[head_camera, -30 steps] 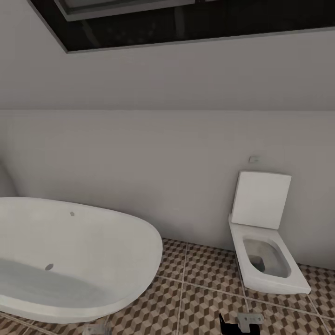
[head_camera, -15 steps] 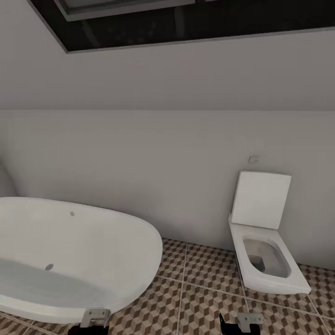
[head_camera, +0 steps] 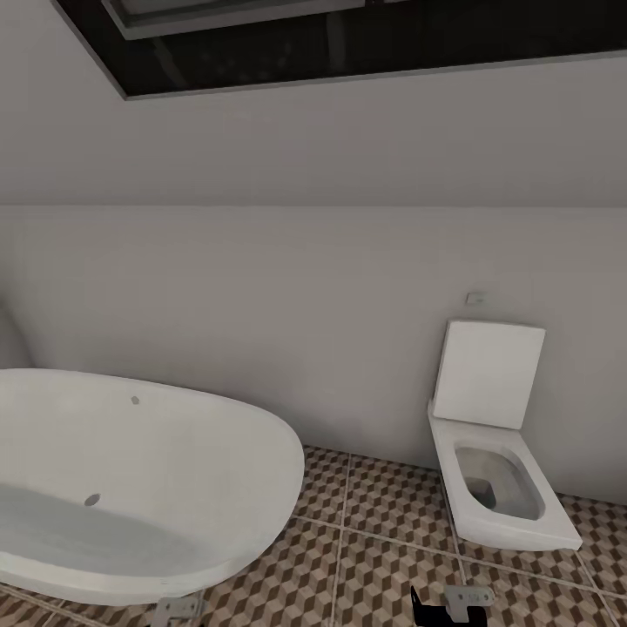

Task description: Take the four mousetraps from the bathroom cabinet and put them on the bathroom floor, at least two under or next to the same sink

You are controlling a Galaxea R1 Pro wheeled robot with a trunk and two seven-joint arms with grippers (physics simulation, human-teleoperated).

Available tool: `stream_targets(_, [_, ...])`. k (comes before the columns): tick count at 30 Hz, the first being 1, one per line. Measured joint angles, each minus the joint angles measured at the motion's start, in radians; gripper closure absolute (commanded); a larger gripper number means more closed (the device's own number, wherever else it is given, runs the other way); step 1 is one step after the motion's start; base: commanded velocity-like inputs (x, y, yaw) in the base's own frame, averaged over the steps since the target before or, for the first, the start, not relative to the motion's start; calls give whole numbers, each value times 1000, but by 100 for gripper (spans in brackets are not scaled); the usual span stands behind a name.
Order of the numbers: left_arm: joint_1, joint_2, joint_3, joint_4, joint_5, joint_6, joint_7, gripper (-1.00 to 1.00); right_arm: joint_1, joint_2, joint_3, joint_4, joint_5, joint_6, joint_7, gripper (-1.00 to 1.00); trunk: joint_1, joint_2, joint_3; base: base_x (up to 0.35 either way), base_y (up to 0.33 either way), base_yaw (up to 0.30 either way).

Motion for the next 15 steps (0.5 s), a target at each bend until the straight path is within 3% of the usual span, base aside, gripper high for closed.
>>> stream_targets(15, [0, 2, 1, 32, 1, -32, -1, -100, 0, 0, 0, 0, 0, 0, 0, -100, 0, 0, 0, 0, 0, 0])
